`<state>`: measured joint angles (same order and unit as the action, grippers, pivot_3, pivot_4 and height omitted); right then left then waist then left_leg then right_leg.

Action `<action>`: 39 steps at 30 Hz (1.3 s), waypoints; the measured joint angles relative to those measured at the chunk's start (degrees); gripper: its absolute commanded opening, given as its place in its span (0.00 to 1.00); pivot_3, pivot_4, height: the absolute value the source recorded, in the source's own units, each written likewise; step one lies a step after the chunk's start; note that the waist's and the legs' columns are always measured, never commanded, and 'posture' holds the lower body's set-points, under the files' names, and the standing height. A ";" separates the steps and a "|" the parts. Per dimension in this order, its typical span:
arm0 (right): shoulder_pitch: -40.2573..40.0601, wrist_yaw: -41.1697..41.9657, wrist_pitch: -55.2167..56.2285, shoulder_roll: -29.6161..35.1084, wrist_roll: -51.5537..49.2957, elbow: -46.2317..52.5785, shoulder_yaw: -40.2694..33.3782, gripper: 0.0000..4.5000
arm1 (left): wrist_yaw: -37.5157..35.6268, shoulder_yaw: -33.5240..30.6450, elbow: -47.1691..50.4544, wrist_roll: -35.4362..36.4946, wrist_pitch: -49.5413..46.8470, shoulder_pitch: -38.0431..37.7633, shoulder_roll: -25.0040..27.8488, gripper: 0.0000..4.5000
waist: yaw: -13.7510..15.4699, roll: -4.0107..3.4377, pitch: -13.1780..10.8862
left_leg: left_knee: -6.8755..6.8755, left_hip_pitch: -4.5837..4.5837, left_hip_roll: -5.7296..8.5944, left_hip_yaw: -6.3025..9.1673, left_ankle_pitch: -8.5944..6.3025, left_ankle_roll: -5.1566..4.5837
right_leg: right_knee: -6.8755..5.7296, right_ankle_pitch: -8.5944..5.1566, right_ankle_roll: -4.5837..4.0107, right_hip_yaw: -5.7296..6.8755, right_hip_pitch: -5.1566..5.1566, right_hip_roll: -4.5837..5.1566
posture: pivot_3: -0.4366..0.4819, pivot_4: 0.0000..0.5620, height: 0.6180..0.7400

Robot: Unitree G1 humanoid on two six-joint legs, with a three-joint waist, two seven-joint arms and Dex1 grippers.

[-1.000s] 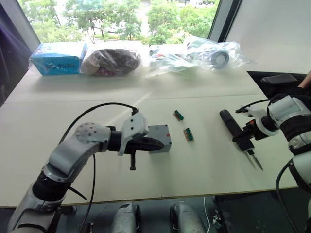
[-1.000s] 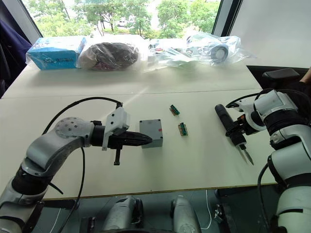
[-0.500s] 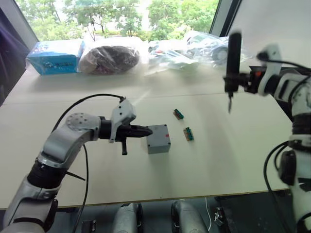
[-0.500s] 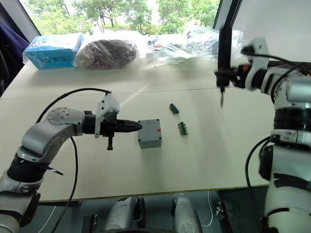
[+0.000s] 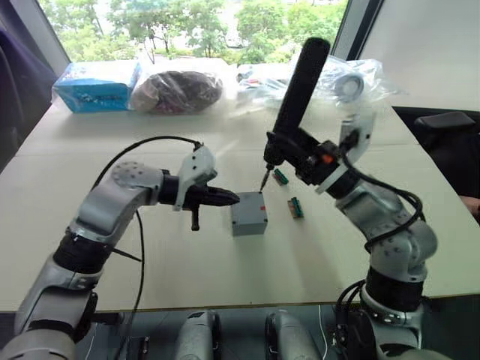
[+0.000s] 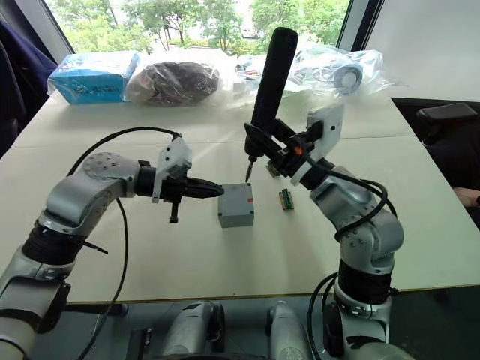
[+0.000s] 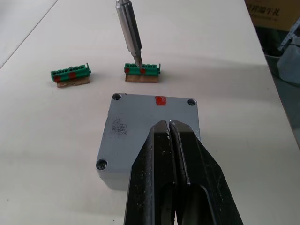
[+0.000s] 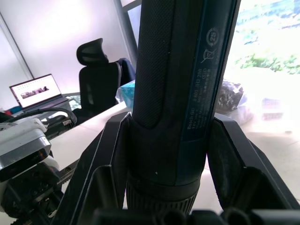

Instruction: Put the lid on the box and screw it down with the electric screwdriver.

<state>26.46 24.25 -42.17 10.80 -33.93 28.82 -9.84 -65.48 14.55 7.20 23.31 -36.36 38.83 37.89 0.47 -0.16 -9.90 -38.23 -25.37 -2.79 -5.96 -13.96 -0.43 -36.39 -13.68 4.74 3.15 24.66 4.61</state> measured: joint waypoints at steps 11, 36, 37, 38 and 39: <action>-3.99 0.70 12.86 1.18 9.64 -5.38 8.50 0.41 | -0.85 5.73 -9.22 -9.39 9.97 1.99 -3.72 0.00 | -0.08 0.01 0.00 | 0.00 0.00 0.00 -0.01 0.00 0.00 | 0.00 0.00 0.00 -0.01 0.00 0.00 | 0.48 0.27 1.00; -6.84 -0.25 24.91 1.02 14.47 -11.63 11.40 0.41 | -1.61 5.11 -8.74 -10.32 10.47 0.73 -4.90 0.00 | 0.13 0.18 0.15 | -0.02 0.14 0.00 0.02 0.00 0.00 | 0.00 0.00 0.00 0.00 -0.16 0.01 | 0.48 0.27 1.00; -6.82 -0.37 24.91 0.94 14.44 -11.70 11.40 0.41 | -1.61 5.11 -8.75 -10.33 10.47 0.73 -4.90 0.00 | 0.14 0.19 0.15 | -0.03 0.14 0.00 0.02 0.00 0.00 | 0.00 0.00 0.00 0.00 -0.16 0.01 | 0.48 0.27 1.00; -6.81 -0.40 24.92 0.93 14.43 -11.73 11.40 0.41 | -1.61 5.11 -8.75 -10.33 10.47 0.73 -4.90 0.00 | 0.14 0.18 0.16 | -0.03 0.14 0.00 0.02 0.00 0.00 | 0.00 0.00 0.00 0.00 -0.16 0.01 | 0.48 0.27 1.00; -6.79 -0.43 24.91 0.93 14.43 -11.75 11.40 0.41 | -1.66 5.11 -8.75 -10.33 10.47 0.73 -4.90 0.00 | 0.14 0.19 0.16 | -0.03 0.14 0.00 0.02 0.00 0.00 | 0.00 0.00 0.00 0.00 -0.16 0.01 | 0.48 0.27 1.00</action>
<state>19.67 23.83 -17.25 11.72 -19.50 17.07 1.56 -67.14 19.65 -1.54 12.98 -25.89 39.56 32.99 0.62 0.03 -9.74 -38.25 -25.24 -2.79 -5.94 -13.96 -0.43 -36.39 -13.68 4.73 3.15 24.50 4.62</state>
